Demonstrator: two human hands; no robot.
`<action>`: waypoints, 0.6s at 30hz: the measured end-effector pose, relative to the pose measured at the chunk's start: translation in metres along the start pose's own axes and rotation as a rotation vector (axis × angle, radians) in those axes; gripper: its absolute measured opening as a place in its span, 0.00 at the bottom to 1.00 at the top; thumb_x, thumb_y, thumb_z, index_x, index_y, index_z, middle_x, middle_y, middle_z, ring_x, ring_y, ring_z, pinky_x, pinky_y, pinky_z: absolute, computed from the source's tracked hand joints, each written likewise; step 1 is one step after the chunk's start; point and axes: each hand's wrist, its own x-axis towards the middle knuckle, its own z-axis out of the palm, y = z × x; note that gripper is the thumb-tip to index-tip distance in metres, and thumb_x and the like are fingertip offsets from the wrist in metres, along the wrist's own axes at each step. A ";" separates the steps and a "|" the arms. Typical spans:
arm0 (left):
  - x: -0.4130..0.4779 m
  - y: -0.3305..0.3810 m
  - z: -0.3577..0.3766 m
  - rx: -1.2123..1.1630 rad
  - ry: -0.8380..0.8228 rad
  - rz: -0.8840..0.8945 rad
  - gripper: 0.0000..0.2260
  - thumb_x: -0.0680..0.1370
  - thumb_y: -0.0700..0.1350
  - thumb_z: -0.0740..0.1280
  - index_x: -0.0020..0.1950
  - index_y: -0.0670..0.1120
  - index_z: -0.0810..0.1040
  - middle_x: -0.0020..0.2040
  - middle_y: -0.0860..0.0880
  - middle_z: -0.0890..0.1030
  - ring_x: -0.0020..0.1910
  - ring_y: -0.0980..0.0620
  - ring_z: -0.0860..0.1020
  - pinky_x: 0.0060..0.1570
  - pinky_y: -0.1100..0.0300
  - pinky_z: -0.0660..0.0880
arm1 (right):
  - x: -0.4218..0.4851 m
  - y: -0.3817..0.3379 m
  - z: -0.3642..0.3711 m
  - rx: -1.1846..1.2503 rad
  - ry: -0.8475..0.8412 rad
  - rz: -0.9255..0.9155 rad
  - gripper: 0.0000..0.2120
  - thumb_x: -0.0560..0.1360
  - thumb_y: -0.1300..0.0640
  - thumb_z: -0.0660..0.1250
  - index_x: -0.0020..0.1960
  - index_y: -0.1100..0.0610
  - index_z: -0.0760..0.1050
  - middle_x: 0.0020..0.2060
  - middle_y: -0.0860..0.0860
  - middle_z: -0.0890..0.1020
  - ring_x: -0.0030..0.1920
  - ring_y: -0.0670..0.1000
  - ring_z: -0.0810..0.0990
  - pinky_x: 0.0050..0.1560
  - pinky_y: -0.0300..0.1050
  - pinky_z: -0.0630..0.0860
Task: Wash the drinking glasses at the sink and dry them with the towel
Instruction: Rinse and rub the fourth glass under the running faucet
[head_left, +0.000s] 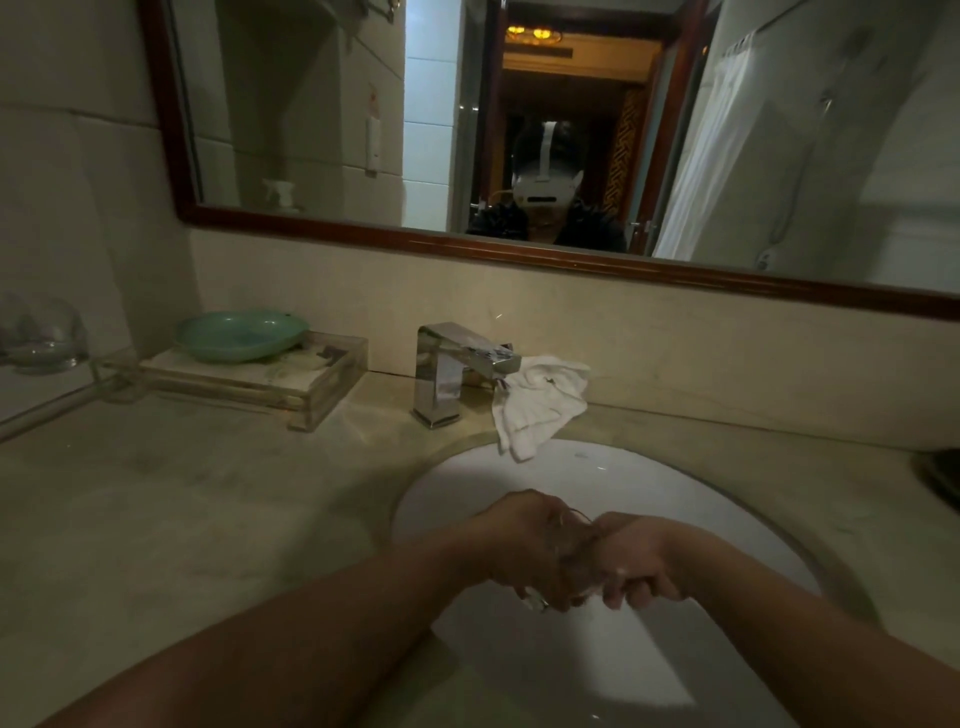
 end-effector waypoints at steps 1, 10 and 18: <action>0.000 0.002 0.001 0.010 -0.001 0.006 0.26 0.66 0.42 0.84 0.62 0.48 0.82 0.56 0.49 0.85 0.54 0.48 0.83 0.56 0.51 0.83 | 0.001 -0.001 0.002 -0.026 0.020 0.012 0.12 0.76 0.55 0.69 0.54 0.62 0.83 0.38 0.52 0.82 0.29 0.47 0.66 0.26 0.37 0.57; -0.002 0.001 0.002 -0.092 -0.002 -0.013 0.24 0.66 0.42 0.84 0.60 0.47 0.80 0.54 0.50 0.84 0.53 0.51 0.82 0.52 0.55 0.82 | -0.008 0.012 0.007 0.277 0.054 -0.051 0.12 0.81 0.62 0.60 0.42 0.63 0.78 0.35 0.57 0.82 0.22 0.46 0.64 0.24 0.37 0.53; -0.002 0.001 0.001 -0.189 -0.009 0.022 0.23 0.63 0.42 0.85 0.55 0.48 0.84 0.50 0.50 0.86 0.51 0.48 0.85 0.52 0.47 0.84 | -0.002 0.017 0.010 0.137 0.103 -0.114 0.09 0.70 0.68 0.70 0.39 0.54 0.80 0.27 0.51 0.79 0.24 0.46 0.68 0.25 0.36 0.60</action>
